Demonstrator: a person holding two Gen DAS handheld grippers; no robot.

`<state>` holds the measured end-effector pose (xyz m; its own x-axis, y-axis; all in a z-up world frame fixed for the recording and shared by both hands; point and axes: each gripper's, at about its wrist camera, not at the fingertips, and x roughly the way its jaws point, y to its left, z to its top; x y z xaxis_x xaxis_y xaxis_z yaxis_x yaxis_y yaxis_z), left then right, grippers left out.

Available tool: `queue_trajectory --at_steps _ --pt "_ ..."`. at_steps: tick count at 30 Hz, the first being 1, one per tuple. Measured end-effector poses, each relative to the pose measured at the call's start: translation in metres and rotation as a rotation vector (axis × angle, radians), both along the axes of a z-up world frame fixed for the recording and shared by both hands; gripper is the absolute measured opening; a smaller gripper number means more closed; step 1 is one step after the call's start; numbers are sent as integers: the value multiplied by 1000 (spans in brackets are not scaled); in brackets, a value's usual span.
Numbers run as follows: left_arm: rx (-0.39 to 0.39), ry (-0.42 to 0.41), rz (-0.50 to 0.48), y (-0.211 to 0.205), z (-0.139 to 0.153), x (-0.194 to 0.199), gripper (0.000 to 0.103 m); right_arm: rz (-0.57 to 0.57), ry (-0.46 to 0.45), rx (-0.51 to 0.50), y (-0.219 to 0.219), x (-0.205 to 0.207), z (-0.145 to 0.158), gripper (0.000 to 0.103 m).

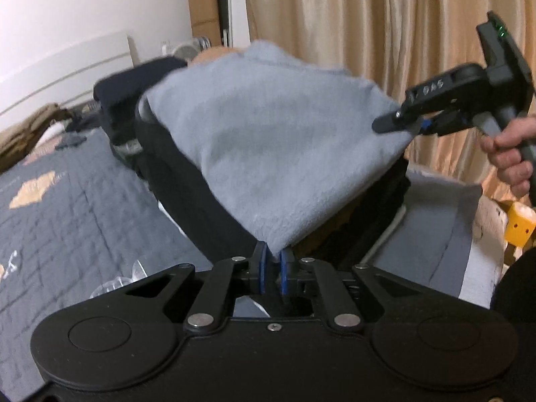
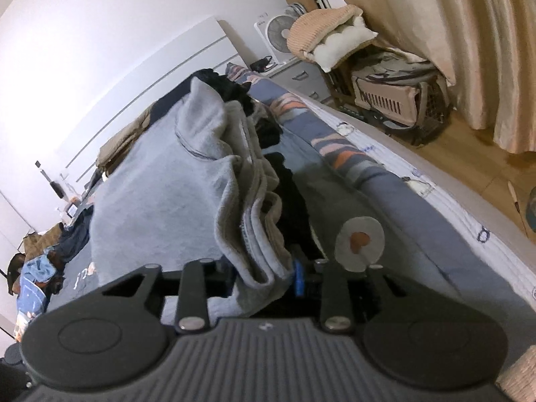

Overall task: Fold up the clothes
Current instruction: 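Lower the grey sweatshirt onto the dark clothes stack with the left gripper, then open the left gripper and release the sweatshirt on the stack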

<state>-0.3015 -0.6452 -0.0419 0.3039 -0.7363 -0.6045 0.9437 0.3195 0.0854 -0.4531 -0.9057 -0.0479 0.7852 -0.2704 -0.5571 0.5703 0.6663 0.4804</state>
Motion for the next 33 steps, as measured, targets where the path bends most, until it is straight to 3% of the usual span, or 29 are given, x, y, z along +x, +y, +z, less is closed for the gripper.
queue_trajectory --at_steps 3,9,10,13,17,22,24,27,33 --pt "5 45 -5 7 3 5 10 -2 13 -23 1 -9 4 43" --pt "-83 130 25 32 22 24 12 -11 3 -102 6 -31 38 48" --pt "-99 145 27 34 25 26 15 -6 -9 -127 8 -33 46 48" --pt "-146 167 35 36 33 29 39 41 -66 -146 8 -32 64 49" --pt "-189 191 25 33 37 31 40 167 -143 -119 8 -14 68 51" --pt "-194 231 30 29 34 34 43 237 -157 -4 -2 15 38 51" --pt "-191 232 28 28 32 34 43 214 -130 27 -12 19 24 51" --pt "-198 241 24 28 31 37 46 194 -158 83 -24 12 4 50" --pt "-281 318 -21 17 44 58 48 184 -210 117 -25 -8 -8 50"
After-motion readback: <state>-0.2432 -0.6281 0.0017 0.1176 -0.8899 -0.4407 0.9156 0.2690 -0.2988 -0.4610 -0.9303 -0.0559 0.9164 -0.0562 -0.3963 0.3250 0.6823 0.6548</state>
